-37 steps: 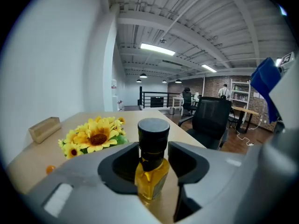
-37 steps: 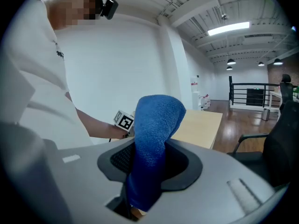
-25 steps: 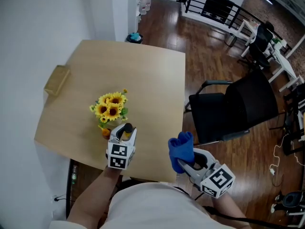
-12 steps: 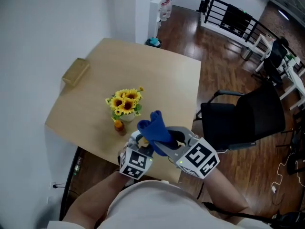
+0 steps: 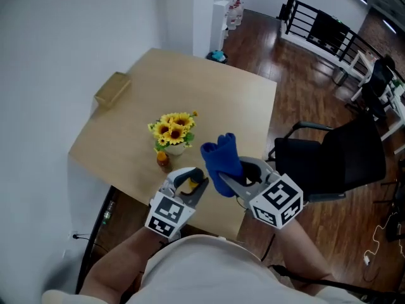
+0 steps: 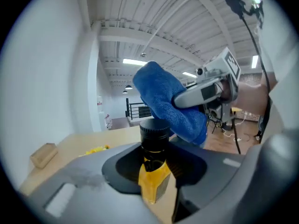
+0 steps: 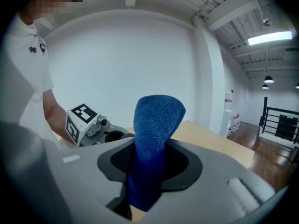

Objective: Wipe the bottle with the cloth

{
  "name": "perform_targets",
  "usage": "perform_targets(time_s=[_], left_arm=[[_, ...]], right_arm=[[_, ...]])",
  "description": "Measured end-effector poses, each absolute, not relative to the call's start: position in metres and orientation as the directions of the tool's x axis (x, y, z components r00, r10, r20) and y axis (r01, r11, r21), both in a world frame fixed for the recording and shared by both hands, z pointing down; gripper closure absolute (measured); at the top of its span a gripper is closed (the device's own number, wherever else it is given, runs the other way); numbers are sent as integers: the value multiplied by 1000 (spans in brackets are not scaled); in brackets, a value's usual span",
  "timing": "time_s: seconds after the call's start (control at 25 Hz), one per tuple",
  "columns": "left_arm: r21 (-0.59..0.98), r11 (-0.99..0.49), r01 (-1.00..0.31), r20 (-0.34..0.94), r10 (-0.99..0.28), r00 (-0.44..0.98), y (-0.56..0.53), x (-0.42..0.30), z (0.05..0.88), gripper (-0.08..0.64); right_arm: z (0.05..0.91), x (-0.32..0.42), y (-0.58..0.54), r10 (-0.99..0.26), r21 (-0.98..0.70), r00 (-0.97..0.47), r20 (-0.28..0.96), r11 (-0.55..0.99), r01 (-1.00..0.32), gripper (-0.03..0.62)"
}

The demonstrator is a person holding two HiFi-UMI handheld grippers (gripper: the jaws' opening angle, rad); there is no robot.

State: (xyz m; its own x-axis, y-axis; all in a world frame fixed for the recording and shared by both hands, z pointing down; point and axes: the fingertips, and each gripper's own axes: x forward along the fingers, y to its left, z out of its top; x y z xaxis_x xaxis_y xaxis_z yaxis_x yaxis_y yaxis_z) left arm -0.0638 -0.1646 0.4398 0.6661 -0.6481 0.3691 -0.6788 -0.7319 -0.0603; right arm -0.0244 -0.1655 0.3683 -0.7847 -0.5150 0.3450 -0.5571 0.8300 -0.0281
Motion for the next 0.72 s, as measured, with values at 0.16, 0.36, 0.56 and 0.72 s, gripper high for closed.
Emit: perform_targets(time_s=[0.16, 0.36, 0.56, 0.72], left_arm=[[17, -741, -671, 311, -634, 708, -162, -60, 398, 407], [92, -749, -657, 251, -621, 743, -158, -49, 359, 408], [146, -742, -655, 220, -621, 752, -159, -45, 335, 407], [162, -730, -664, 214, -631, 745, -159, -45, 322, 407]], right_arm=[[362, -22, -160, -502, -101, -822, 267, 834, -542, 446], [392, -8, -159, -515, -196, -821, 245, 803, -563, 446], [450, 11, -159, -514, -225, -790, 334, 770, -597, 446], [499, 28, -152, -497, -236, -754, 430, 744, -625, 446]])
